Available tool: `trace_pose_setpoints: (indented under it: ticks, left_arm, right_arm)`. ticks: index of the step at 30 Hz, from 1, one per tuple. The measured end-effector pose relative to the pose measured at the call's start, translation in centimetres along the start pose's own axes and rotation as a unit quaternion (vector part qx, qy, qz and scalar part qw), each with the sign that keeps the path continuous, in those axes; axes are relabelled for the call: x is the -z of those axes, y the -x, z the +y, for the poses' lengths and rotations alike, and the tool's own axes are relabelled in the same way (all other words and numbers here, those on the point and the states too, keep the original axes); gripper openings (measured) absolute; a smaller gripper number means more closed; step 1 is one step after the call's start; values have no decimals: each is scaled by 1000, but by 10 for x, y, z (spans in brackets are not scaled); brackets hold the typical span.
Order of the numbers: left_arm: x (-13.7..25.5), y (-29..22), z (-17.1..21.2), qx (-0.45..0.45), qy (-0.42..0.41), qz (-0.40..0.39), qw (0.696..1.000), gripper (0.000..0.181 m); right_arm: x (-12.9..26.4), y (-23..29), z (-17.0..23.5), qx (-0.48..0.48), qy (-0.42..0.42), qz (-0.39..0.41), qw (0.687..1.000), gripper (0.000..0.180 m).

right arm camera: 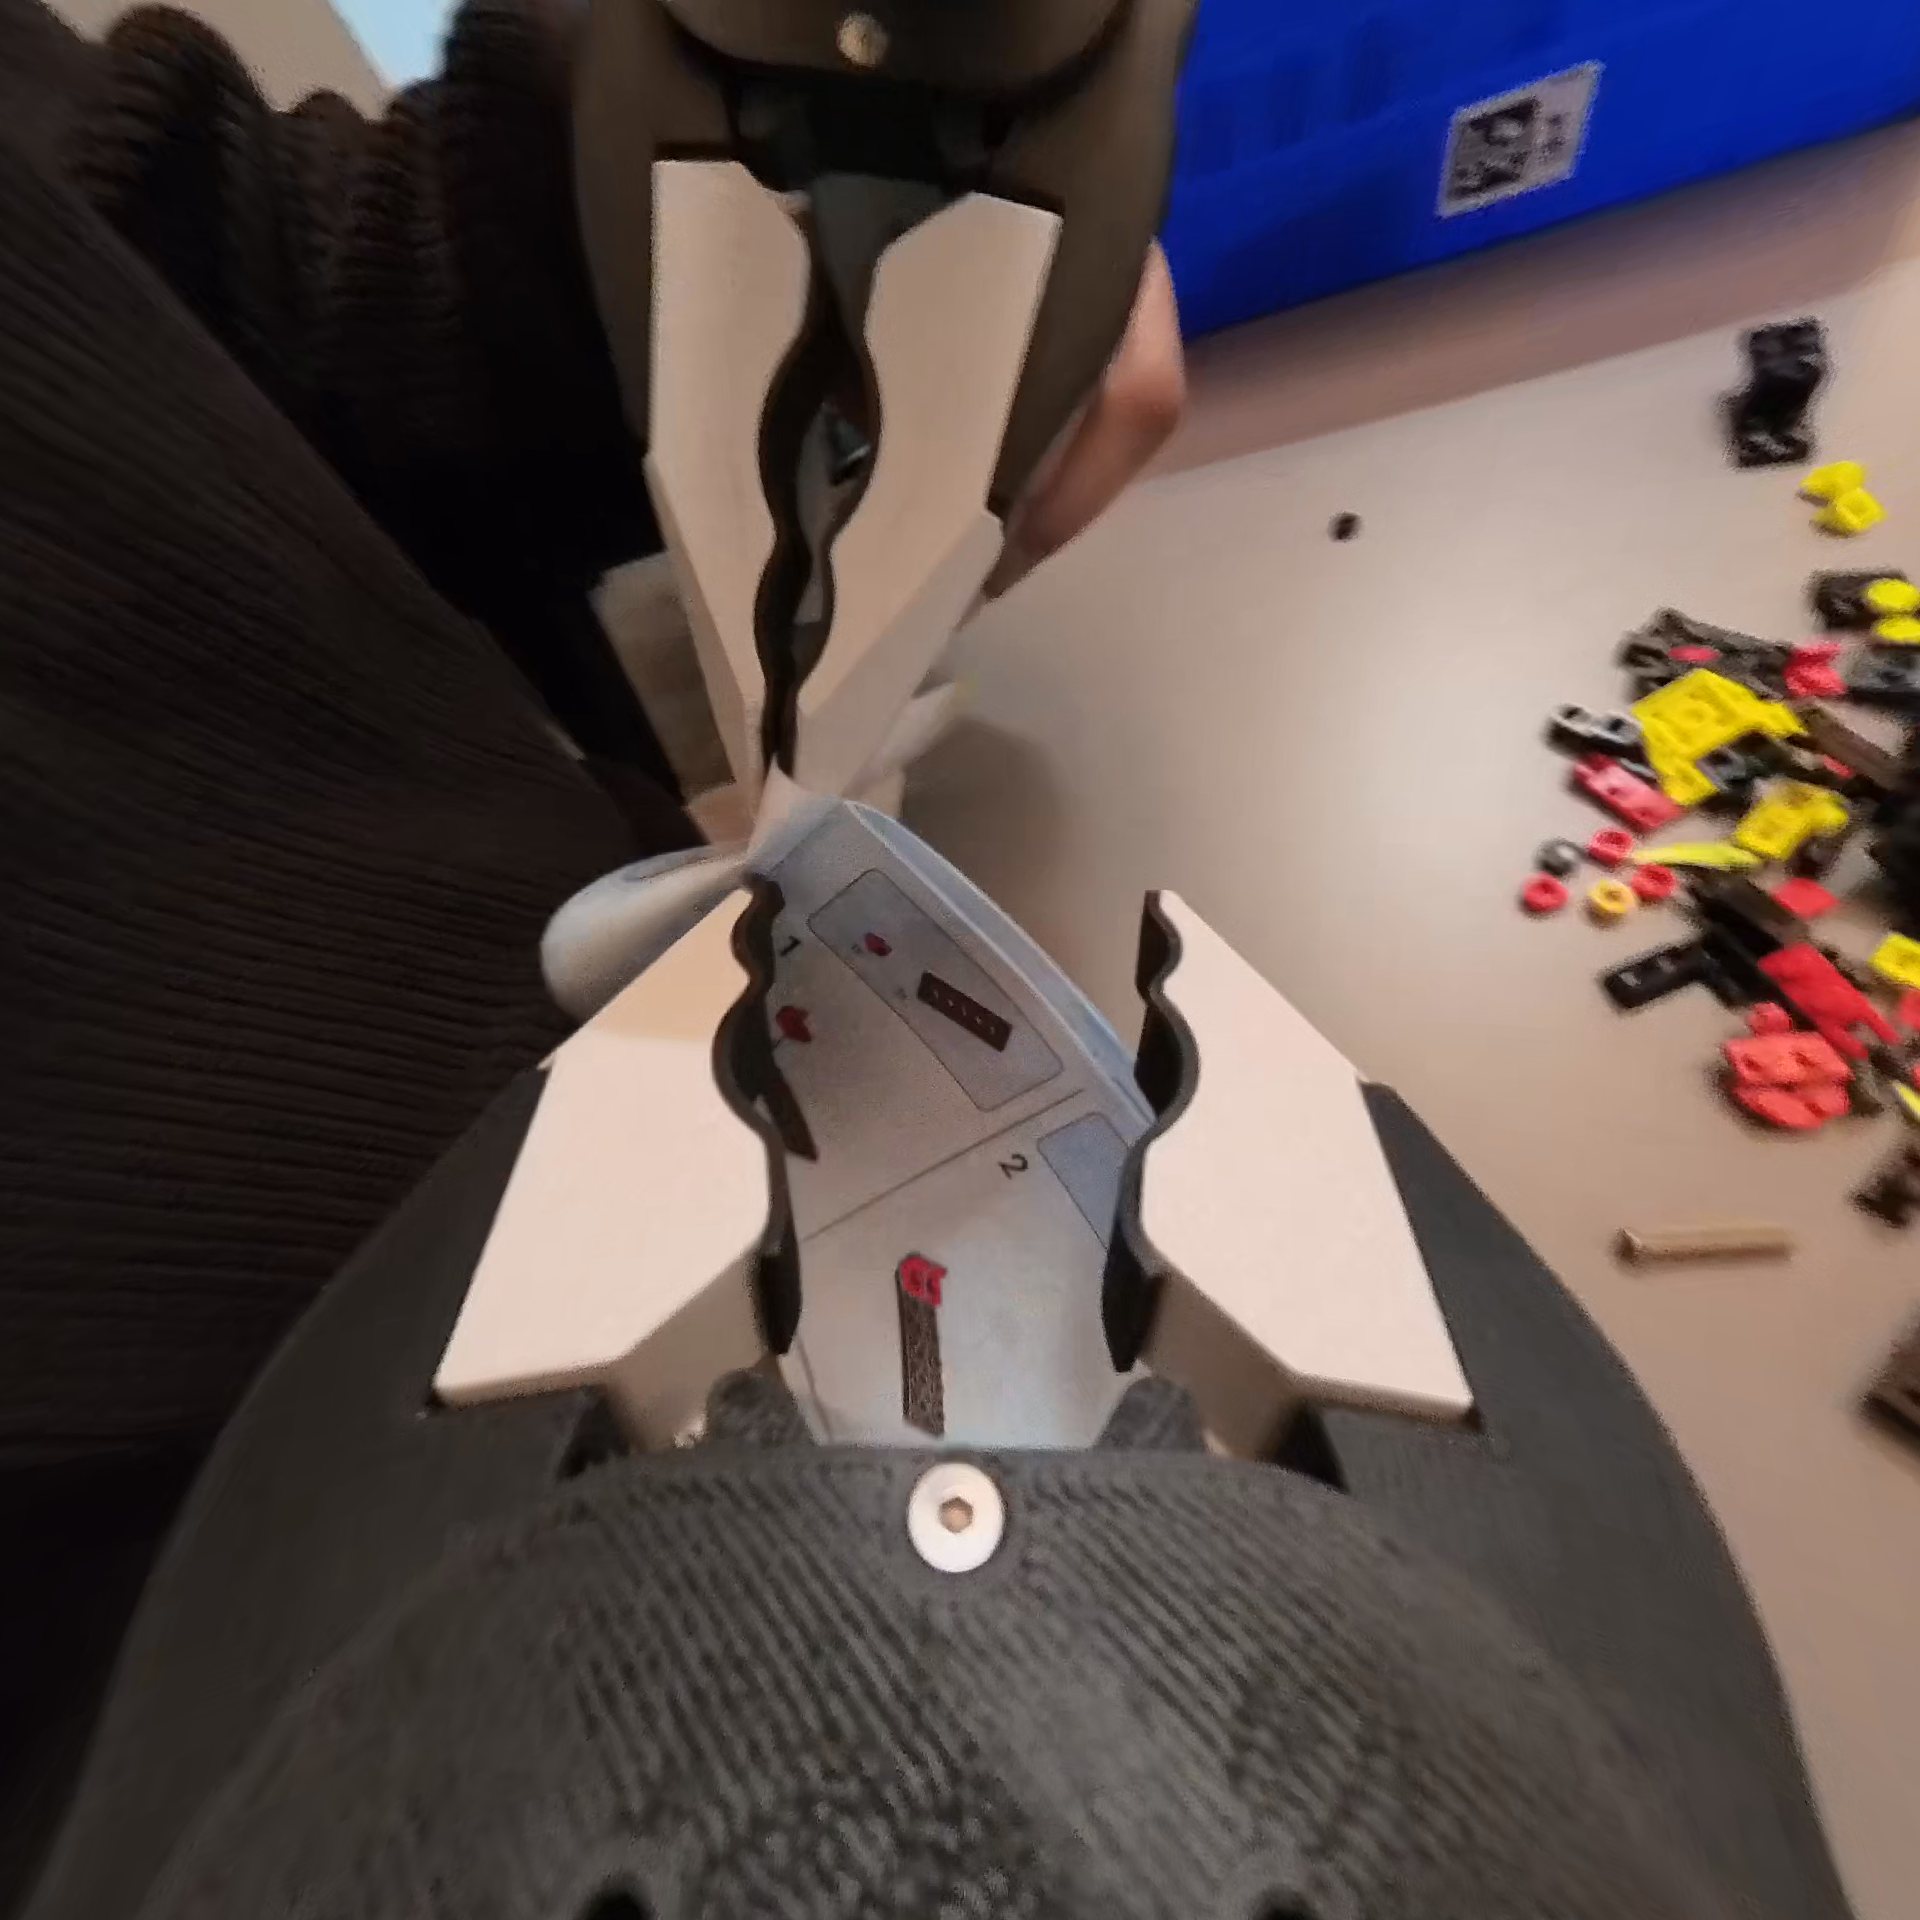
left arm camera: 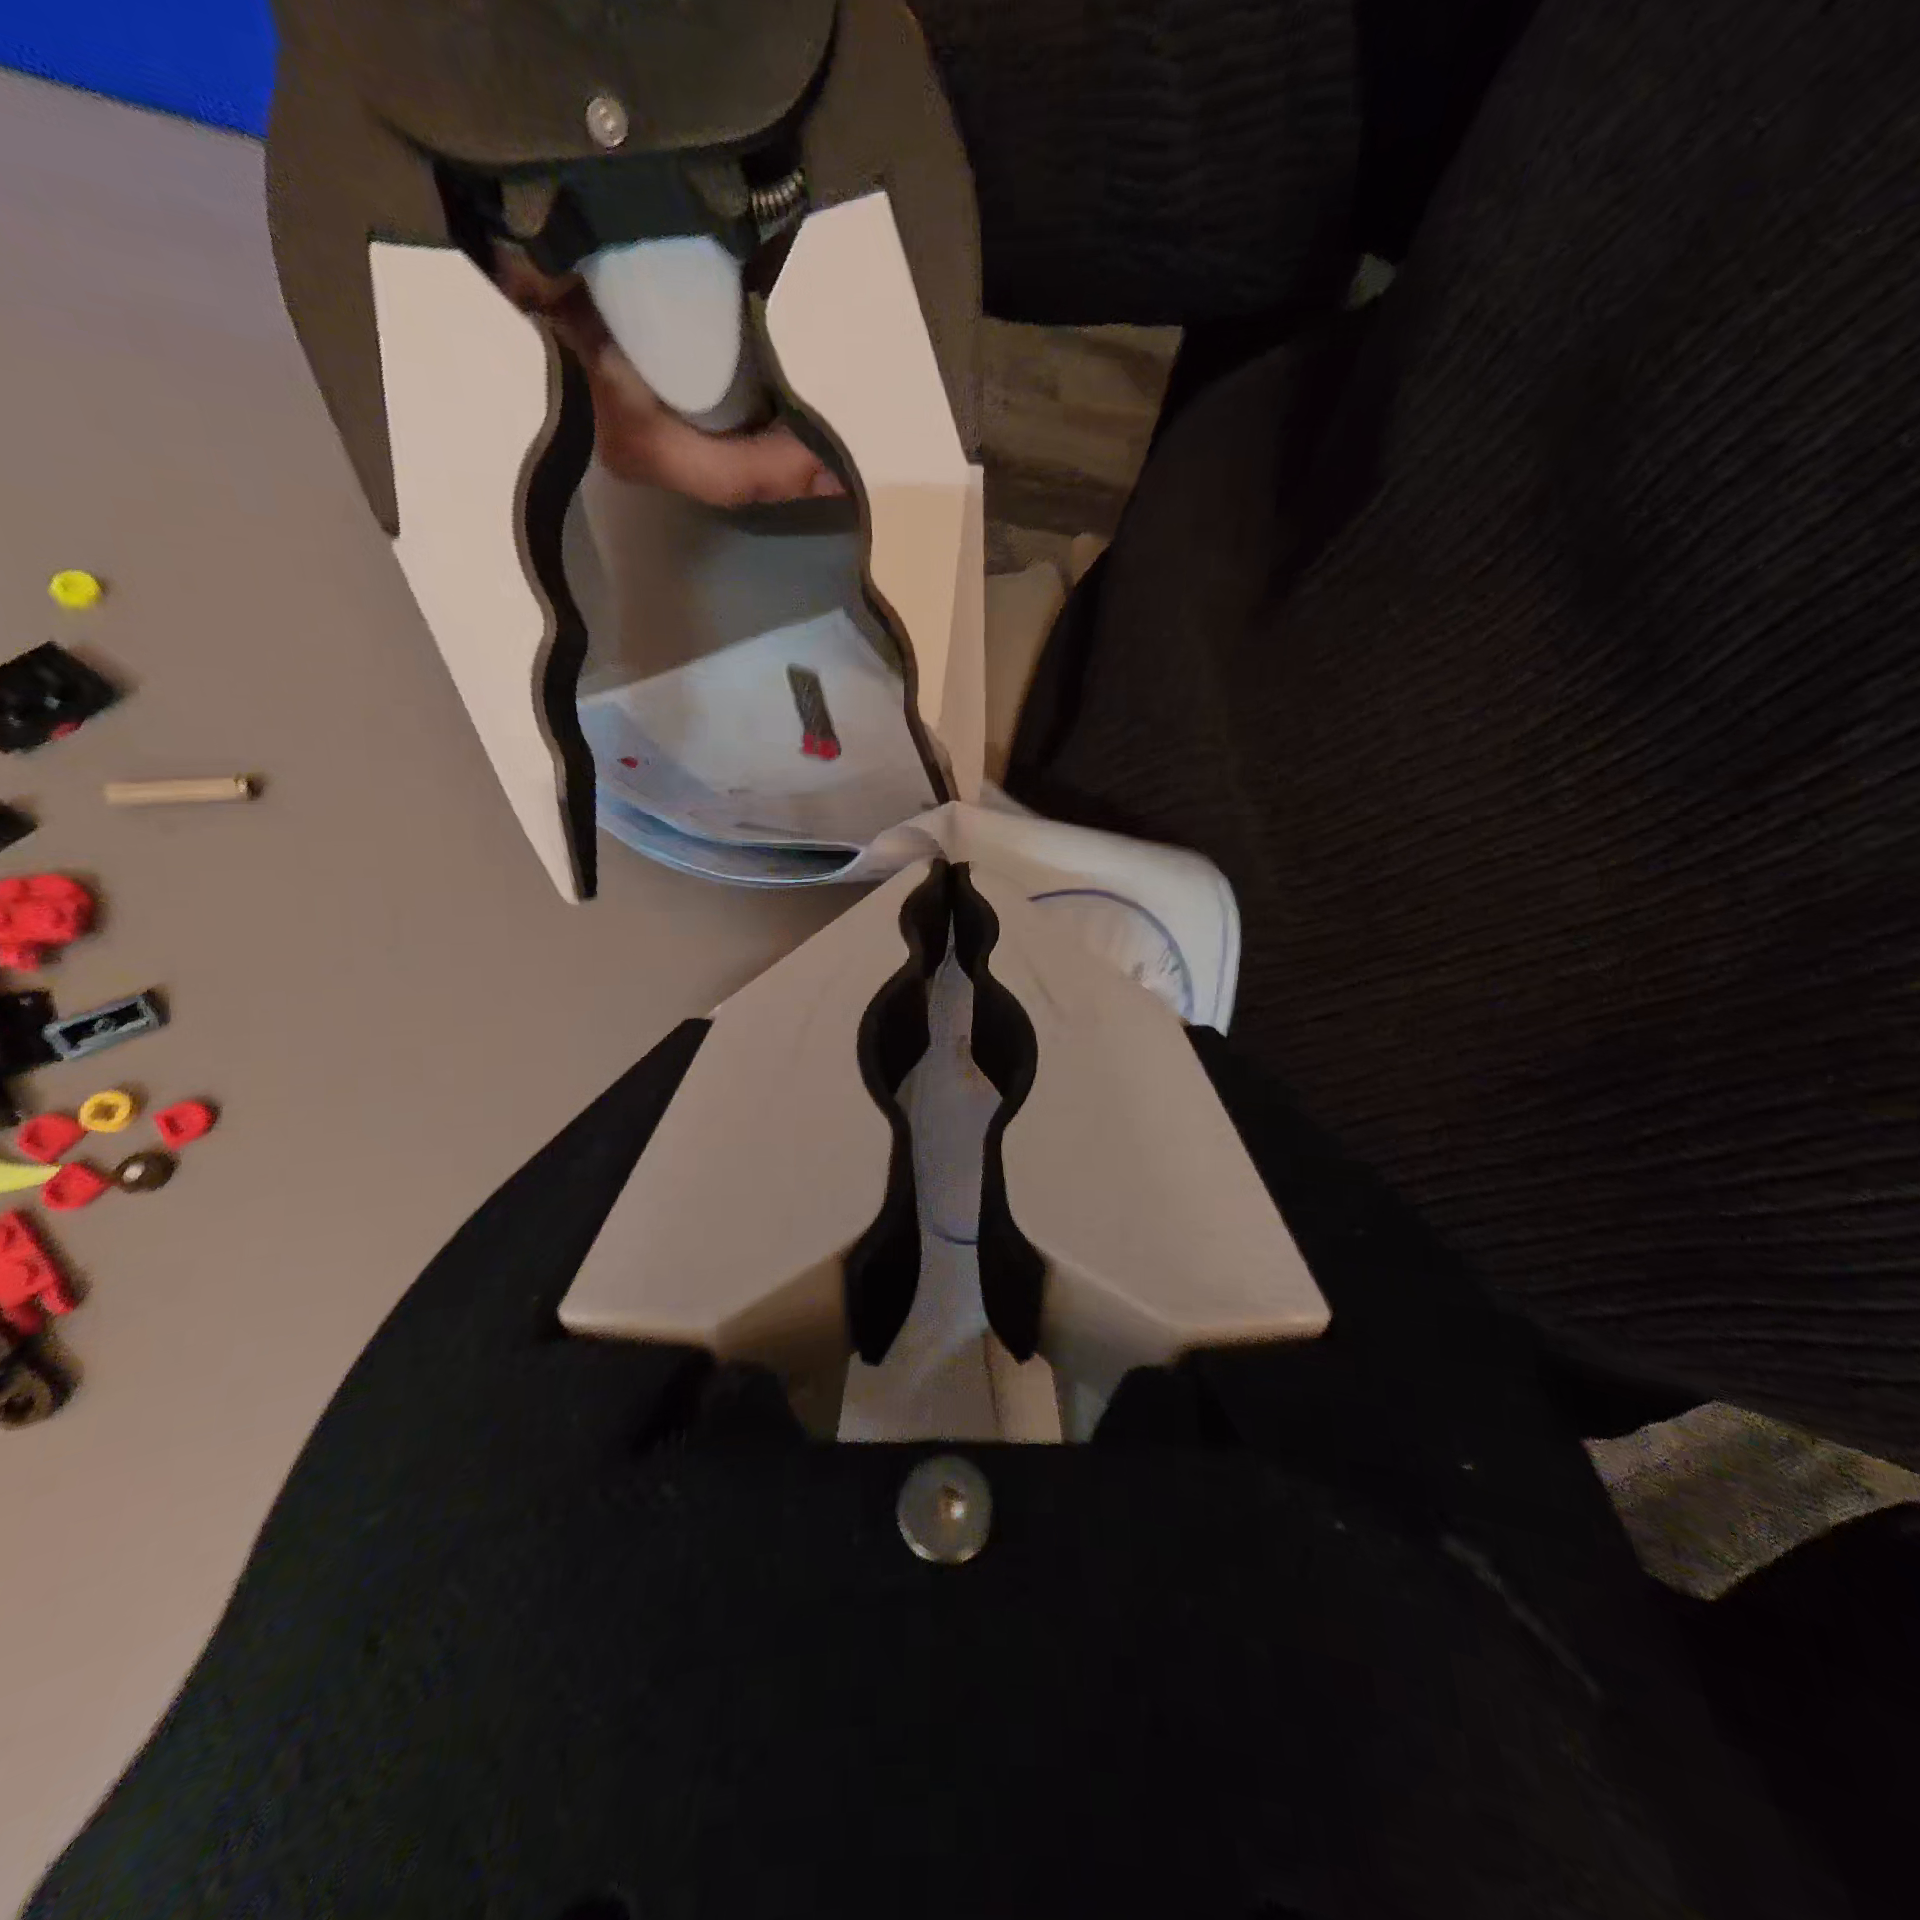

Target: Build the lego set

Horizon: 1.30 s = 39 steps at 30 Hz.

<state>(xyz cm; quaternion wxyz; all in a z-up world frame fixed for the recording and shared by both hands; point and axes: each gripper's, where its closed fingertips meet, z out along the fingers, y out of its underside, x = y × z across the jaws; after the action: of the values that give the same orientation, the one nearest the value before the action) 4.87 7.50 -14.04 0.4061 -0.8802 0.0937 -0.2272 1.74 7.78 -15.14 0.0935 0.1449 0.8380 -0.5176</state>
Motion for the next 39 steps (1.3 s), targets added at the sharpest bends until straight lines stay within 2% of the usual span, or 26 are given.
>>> trace_pose_setpoints:
  ticks: [3, 6, 10, 12, 17, 20, 22, 24, 26, 28, 31, 34, 39]
  left_arm:
    - [4, -17, -16, -3, -31, 48, 998, 0]
    - [10, -19, -32, -15, -61, 62, 996, 0]
    - [21, -6, -37, -12, -72, 36, 997, 0]
    - [25, 0, -36, -6, -76, 20, 997, 0]
    - [53, 31, -44, 13, -141, -59, 988, 8]
    - [86, 61, -54, 30, -227, -142, 963, 19]
    - [111, 79, -57, 51, -283, -192, 938, 34]
    - [131, 93, -54, 72, -316, -234, 917, 42]
    - [144, 103, -49, 86, -339, -271, 897, 45]
    - [148, 104, -49, 96, -360, -276, 886, 47]
    - [138, 99, -52, 111, -373, -241, 889, 46]
    - [116, 92, -55, 114, -358, -212, 902, 48]
    - [71, 75, -58, 86, -299, -182, 933, 54]
  right_arm:
    - [5, 22, -12, 27, 23, -58, 998, 67]
    - [9, 34, -13, 52, 81, -111, 989, 65]
    - [11, 34, 2, 79, 167, -162, 969, 23]
    - [10, 29, -2, 83, 155, -171, 969, 0]
    - [24, 9, -21, 48, 110, -165, 979, 0]
    - [37, -9, -33, 27, 97, -134, 986, 0]
    - [45, -26, -42, 6, 81, -91, 993, 0]
    - [57, -46, -58, -11, 33, -29, 999, 0]
    - [77, -70, -82, 19, -49, 75, 996, 0]
    - [102, -75, -99, 107, -107, 172, 973, 0]
    - [124, -59, -108, 229, -128, 271, 926, 0]
    - [128, -33, -105, 310, -119, 318, 888, 0]
    - [119, -9, -86, 465, -20, 418, 780, 0]
